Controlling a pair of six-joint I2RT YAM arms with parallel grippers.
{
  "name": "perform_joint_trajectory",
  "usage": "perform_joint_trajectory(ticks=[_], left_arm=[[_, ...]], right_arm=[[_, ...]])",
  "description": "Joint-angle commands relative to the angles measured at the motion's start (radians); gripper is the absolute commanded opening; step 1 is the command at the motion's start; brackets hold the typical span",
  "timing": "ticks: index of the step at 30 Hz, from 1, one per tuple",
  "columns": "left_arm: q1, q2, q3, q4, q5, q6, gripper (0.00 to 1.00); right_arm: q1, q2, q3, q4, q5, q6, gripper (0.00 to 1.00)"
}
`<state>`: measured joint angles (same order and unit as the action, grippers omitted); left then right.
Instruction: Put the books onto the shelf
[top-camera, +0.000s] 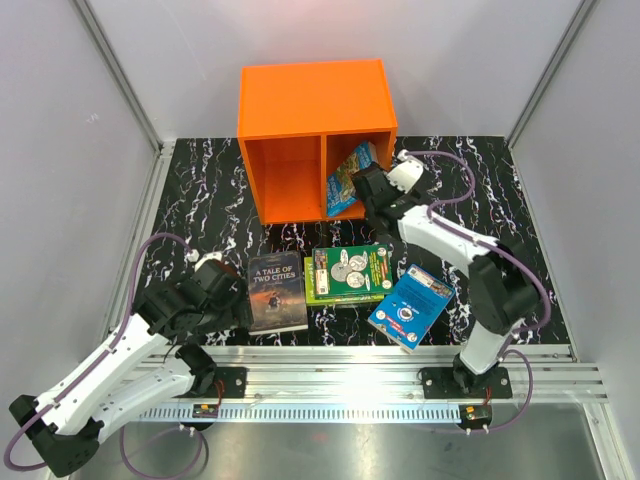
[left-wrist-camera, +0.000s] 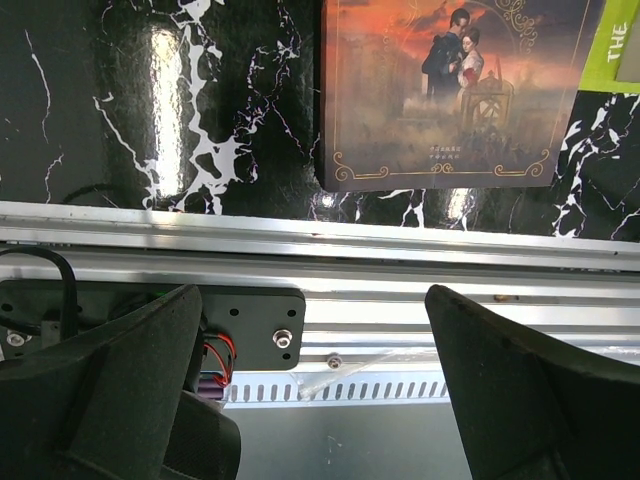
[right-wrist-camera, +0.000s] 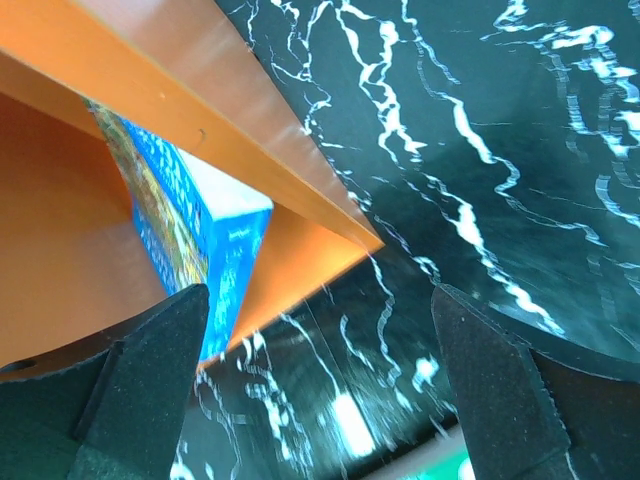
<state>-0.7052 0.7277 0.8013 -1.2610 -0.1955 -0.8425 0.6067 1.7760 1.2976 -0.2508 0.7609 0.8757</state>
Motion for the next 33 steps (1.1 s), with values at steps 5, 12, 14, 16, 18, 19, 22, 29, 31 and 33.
perform_joint_trajectory(ticks=[5,12,14,16,18,19,22,29,31,33], left_arm=[[-0.004,0.053,0.032,0.126,0.018,0.019,0.99],[-0.010,0.268,0.055,0.378,0.080,0.039,0.99],[-0.013,0.379,0.073,0.434,0.099,0.037,0.99],[-0.016,0.452,0.120,0.506,0.126,0.036,0.99],[-0.019,0.566,0.168,0.555,0.143,0.042,0.99],[-0.020,0.608,0.189,0.567,0.151,0.046,0.99],[-0.022,0.751,0.283,0.595,0.180,0.056,0.99],[-0.048,0.932,0.388,0.618,0.220,0.057,0.99],[-0.051,0.952,0.381,0.623,0.228,0.059,0.99],[-0.054,0.957,0.368,0.621,0.234,0.060,0.99]], right_arm=[[0.004,-0.375,-0.147,-0.206,-0.061,-0.023,1.00],[-0.005,-0.642,-0.475,-0.205,-0.568,-0.083,1.00],[-0.008,-0.664,-0.555,-0.206,-0.682,-0.061,1.00],[-0.008,-0.697,-0.607,-0.212,-0.758,-0.035,1.00],[-0.008,-0.743,-0.676,-0.202,-0.799,-0.001,1.00],[-0.013,-0.757,-0.695,-0.191,-0.811,0.006,1.00],[-0.022,-0.774,-0.730,-0.185,-0.850,0.012,1.00],[-0.022,-0.819,-0.796,-0.150,-0.862,0.069,1.00],[-0.024,-0.826,-0.798,-0.150,-0.838,0.066,1.00],[-0.027,-0.823,-0.787,-0.165,-0.790,0.055,1.00]])
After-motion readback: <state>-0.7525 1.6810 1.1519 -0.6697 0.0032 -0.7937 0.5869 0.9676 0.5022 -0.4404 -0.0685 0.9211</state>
